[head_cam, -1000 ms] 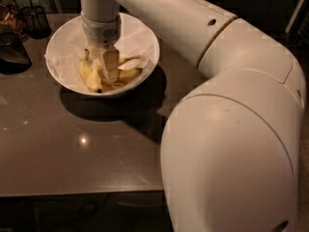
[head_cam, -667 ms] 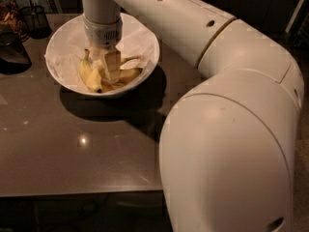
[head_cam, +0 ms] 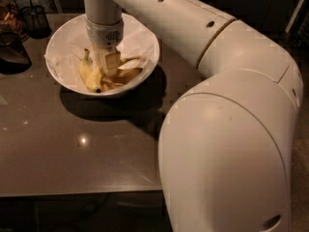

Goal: Pick banana from white bowl

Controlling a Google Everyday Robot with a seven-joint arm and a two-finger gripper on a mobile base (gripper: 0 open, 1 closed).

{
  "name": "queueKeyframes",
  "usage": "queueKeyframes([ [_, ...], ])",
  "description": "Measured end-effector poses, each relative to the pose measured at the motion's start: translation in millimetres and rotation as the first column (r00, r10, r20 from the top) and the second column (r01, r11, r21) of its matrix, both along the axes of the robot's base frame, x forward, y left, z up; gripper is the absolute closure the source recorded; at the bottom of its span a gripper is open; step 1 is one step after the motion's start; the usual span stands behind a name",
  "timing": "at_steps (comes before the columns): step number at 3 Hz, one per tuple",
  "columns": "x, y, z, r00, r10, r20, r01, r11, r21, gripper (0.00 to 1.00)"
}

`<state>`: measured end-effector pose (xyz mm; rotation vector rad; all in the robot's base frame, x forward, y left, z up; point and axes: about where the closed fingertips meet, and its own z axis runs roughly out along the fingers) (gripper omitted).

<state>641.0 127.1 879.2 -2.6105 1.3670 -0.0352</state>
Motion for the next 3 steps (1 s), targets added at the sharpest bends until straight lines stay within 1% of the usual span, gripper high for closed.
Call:
queueKeyframes([
  [1,-0.9,-6.1,5.9,0.9999,-0.01,0.014,0.01,1.0,0.017,0.98],
  [2,-2.0,-14.3,18.2,0.9987,-0.051,0.01,0.05,0.996,0.075,1.0],
  [3,-1.7,-12.0,20.4,0.9984,-0.051,0.023,0.049,0.995,0.092,1.0],
])
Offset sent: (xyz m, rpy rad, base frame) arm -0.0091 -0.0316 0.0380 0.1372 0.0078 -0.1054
